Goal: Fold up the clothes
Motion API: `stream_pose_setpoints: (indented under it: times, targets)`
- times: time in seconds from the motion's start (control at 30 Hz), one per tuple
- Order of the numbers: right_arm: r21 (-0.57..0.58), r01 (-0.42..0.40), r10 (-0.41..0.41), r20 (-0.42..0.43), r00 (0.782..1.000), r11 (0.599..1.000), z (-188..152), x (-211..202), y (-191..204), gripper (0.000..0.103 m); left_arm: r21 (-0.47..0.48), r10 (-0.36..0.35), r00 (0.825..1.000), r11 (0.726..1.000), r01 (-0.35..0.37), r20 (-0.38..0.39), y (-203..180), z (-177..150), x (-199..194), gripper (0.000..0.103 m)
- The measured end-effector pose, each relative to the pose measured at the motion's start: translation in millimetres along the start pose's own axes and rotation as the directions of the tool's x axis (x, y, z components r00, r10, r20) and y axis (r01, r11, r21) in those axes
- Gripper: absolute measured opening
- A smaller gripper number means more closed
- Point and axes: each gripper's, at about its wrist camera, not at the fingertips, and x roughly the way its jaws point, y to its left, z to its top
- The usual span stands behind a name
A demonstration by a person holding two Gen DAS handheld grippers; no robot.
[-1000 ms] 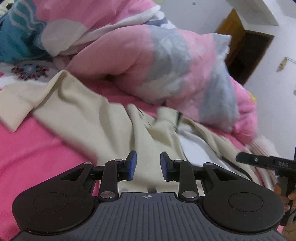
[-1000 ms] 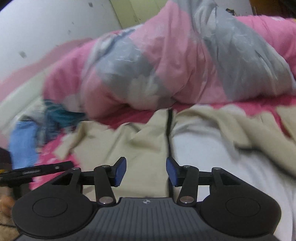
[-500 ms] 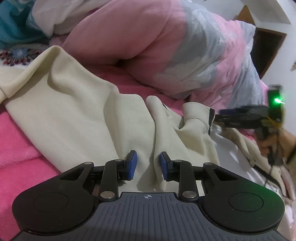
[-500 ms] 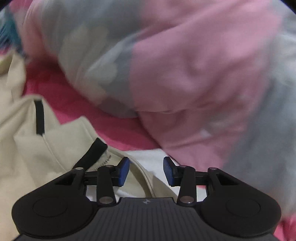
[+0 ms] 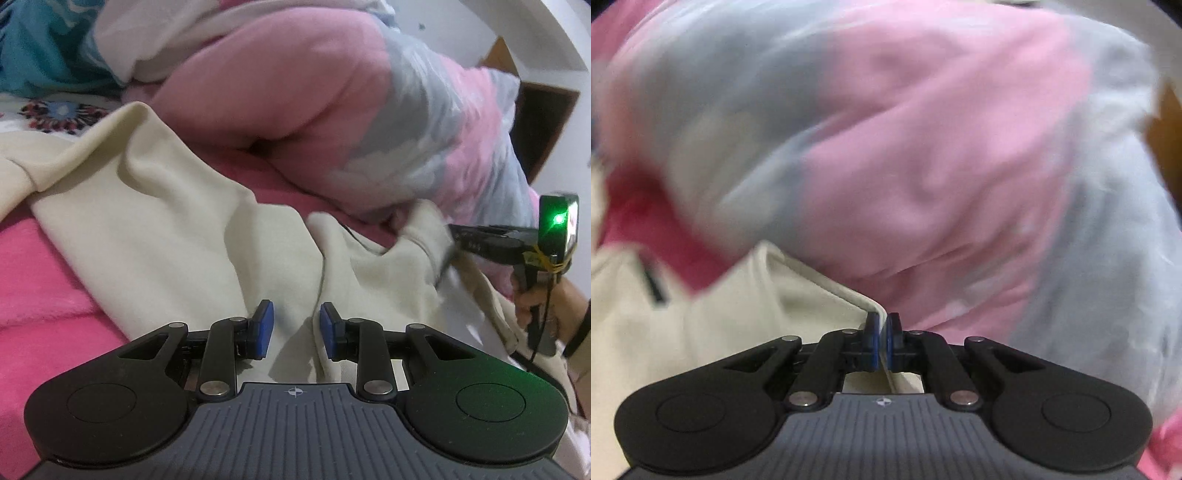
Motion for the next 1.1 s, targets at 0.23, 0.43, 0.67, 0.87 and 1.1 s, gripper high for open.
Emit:
stream_pose_setpoints:
  times: [0.23, 0.43, 0.67, 0.87, 1.1]
  targets:
    - [0.181, 0.011, -0.003, -0.043, 0.999, 0.983, -25, 51, -11, 0.003, -0.021, 0.015, 1.0, 1.0, -0.015, 0.002, 4, 0, 2, 0.027]
    - [0.264, -0.035, 0.055, -0.07, 0.996, 0.964, -23, 33, -34, 0.029, -0.028, 0.018, 1.0, 0.999, -0.018, 0.001, 5, 0, 3, 0.027]
    - [0.613, -0.229, 0.303, -0.018, 0.953, 0.756, -32, -44, -87, 0.042, -0.042, 0.026, 1.0, 0.999, -0.026, 0.005, 7, 0, 3, 0.027]
    - [0.82, -0.152, 0.456, -0.144, 0.878, 0.552, -79, -16, -74, 0.046, -0.07, 0.042, 0.999, 0.997, -0.04, 0.026, 10, 0, 2, 0.028]
    - [0.904, -0.19, 0.445, -0.001, 0.895, 0.383, -103, 1, -73, 0.018, -0.09, 0.049, 0.998, 0.995, -0.045, 0.044, 13, 0, 1, 0.028]
